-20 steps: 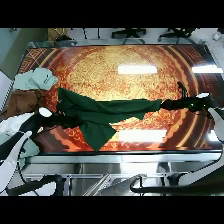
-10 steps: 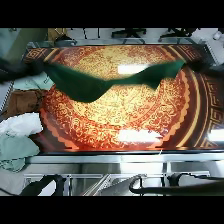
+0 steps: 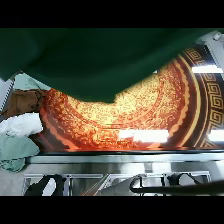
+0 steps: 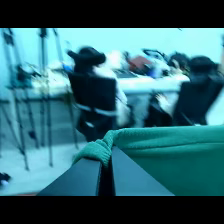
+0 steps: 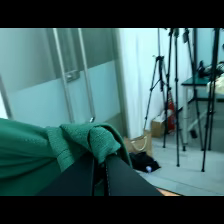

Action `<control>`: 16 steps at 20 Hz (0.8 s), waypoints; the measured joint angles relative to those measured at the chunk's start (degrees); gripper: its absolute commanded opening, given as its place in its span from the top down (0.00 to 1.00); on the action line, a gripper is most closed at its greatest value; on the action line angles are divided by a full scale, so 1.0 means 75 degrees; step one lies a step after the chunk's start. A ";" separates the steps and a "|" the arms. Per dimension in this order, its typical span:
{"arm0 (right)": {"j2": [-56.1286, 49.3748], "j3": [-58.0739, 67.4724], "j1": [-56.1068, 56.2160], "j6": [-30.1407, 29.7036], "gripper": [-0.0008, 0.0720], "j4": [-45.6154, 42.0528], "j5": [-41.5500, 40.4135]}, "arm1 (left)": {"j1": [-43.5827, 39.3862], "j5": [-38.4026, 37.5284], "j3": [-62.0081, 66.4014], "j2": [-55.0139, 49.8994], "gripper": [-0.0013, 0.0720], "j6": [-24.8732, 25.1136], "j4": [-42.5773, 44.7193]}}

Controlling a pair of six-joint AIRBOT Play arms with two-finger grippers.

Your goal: Fold the shirts.

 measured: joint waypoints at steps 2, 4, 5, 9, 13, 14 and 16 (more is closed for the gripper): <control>0.0096 0.0052 -0.0038 0.0020 0.95 -0.0146 -0.0052 | 0.0029 0.0254 -0.0289 0.0189 0.96 0.0195 0.0023; 0.0096 0.0073 -0.0055 0.0020 0.95 -0.0280 -0.0015 | -0.0152 0.0271 -0.0262 0.0093 0.96 0.0323 0.0032; 0.0055 0.0073 -0.0067 0.0017 0.95 -0.0312 0.0079 | -0.0306 0.0125 -0.0157 -0.0076 0.96 0.0373 0.0064; -0.0353 -0.0507 0.0154 -0.0038 0.95 -0.0516 0.0705 | -0.1154 -0.0927 0.0044 -0.1247 0.96 0.0455 0.0143; -0.1134 -0.2215 0.1209 -0.0117 0.95 -0.1699 0.0493 | -0.1842 -0.1451 -0.0973 -0.2614 0.96 0.0577 0.0169; -0.1463 -0.2710 0.1536 -0.0184 0.95 -0.2057 0.0216 | -0.1955 -0.1434 -0.1343 -0.3019 0.96 0.0627 0.0172; -0.2299 -0.3462 0.2084 -0.0341 0.95 -0.2509 -0.0446 | -0.2098 -0.1145 -0.2022 -0.3835 0.96 0.0749 0.0169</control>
